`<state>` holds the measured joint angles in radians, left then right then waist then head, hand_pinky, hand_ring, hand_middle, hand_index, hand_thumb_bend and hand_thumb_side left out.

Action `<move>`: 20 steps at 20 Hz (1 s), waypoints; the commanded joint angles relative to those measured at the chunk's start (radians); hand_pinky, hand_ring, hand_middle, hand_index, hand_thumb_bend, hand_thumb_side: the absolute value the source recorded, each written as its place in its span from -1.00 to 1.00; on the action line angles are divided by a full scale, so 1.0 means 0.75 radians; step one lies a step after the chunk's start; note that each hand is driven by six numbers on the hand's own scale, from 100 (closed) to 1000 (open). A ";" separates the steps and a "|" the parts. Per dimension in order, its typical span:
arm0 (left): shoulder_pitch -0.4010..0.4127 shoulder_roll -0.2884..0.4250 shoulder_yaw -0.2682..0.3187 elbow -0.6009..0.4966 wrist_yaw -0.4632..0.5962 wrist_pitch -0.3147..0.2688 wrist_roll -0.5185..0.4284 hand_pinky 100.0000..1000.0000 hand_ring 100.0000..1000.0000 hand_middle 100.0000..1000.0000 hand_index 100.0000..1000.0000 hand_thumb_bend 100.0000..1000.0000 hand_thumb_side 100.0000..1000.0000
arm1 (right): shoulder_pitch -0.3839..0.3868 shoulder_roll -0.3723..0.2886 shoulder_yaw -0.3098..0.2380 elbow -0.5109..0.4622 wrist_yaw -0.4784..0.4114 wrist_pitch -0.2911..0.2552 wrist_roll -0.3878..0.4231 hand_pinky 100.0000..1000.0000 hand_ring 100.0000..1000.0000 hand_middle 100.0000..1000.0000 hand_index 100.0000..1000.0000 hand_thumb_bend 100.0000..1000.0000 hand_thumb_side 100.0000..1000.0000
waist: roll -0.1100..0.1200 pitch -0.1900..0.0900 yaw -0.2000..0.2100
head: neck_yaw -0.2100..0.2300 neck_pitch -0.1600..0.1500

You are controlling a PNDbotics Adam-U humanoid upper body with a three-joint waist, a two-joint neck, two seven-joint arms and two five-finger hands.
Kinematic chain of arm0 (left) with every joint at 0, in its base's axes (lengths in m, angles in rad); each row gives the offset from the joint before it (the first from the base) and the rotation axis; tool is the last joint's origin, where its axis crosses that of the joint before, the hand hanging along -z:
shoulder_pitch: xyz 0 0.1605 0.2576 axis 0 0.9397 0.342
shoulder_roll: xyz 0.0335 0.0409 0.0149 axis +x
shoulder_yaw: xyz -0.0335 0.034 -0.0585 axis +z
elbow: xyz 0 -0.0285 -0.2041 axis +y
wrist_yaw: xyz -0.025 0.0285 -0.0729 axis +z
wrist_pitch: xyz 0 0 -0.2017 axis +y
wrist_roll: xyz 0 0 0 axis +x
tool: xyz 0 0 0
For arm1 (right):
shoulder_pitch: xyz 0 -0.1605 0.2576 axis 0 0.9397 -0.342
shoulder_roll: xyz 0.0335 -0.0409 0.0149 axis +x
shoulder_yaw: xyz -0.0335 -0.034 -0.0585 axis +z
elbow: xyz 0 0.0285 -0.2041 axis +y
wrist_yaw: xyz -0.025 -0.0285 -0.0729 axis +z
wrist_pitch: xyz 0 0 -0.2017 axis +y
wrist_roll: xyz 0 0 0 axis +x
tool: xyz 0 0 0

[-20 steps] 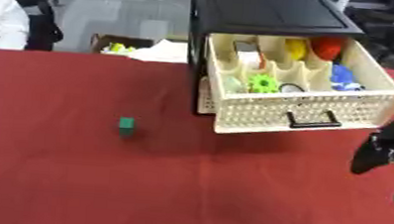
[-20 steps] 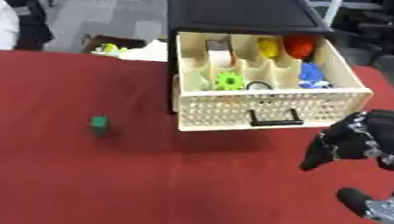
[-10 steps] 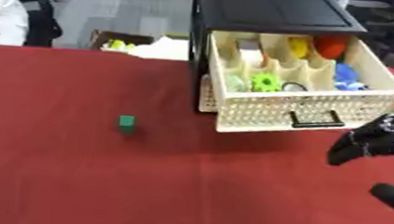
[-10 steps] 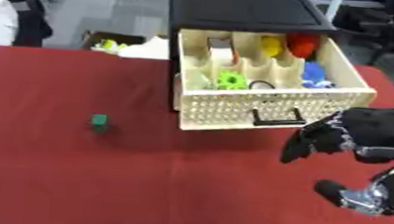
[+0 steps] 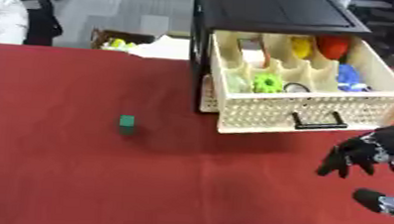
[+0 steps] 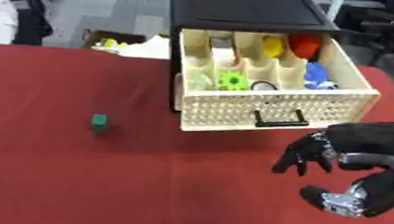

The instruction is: Pick up objects from table and place into drawer.

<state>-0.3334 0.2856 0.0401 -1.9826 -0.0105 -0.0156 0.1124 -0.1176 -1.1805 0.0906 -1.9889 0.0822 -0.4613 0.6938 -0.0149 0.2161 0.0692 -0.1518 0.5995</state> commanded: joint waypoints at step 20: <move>-0.006 -0.020 0.010 -0.023 -0.032 0.027 -0.022 -0.02 0.17 0.10 0.60 -1.00 1.00 | -0.168 0.024 -0.004 0.161 -0.026 0.048 0.236 -0.28 0.27 0.50 0.85 -1.00 1.00 | -0.014 0.024 0.044 | -0.045 -0.040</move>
<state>-0.3273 0.2639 0.0403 -1.9826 -0.0286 0.0028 0.0956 -0.2315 -1.1435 0.0992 -1.8819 0.0626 -0.3563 0.7995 -0.0250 0.2466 0.1009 -0.1826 0.5825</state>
